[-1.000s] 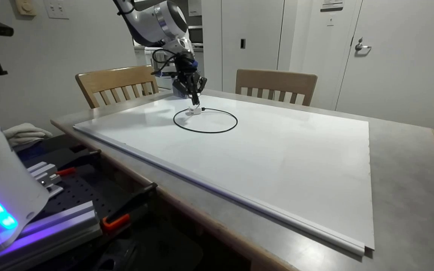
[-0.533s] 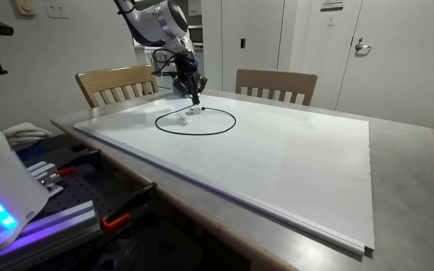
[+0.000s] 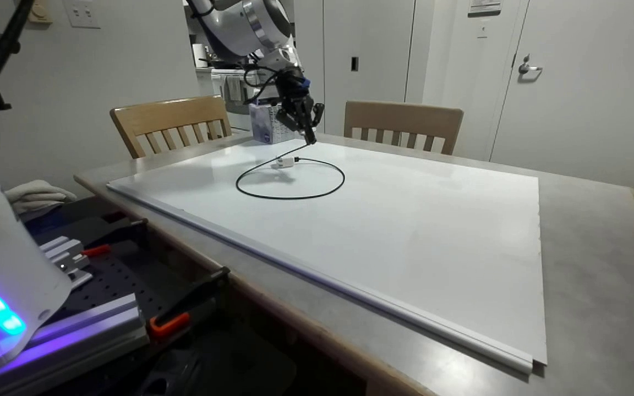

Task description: Put the charger in a circle

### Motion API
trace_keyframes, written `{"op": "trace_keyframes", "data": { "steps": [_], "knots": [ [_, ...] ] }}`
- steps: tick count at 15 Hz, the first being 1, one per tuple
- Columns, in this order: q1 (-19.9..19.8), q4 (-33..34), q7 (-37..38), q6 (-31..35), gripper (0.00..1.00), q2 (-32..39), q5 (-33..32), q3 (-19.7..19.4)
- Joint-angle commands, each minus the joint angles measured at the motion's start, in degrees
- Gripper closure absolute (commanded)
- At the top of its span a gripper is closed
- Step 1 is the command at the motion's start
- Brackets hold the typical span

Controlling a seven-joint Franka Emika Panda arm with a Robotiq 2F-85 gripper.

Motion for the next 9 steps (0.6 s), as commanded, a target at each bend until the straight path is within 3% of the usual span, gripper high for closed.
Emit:
{"op": "trace_keyframes", "data": {
  "steps": [1, 6, 9],
  "knots": [
    [-6.96, 3.05, -9.73, 5.91, 0.98, 1.42, 1.46, 1.82],
    [-13.42, 2.51, -28.45, 18.62, 0.98, 1.58, 5.21, 2.69],
    [-14.74, 2.33, -40.04, 21.96, 0.98, 1.52, 9.48, 3.51]
  ]
}}
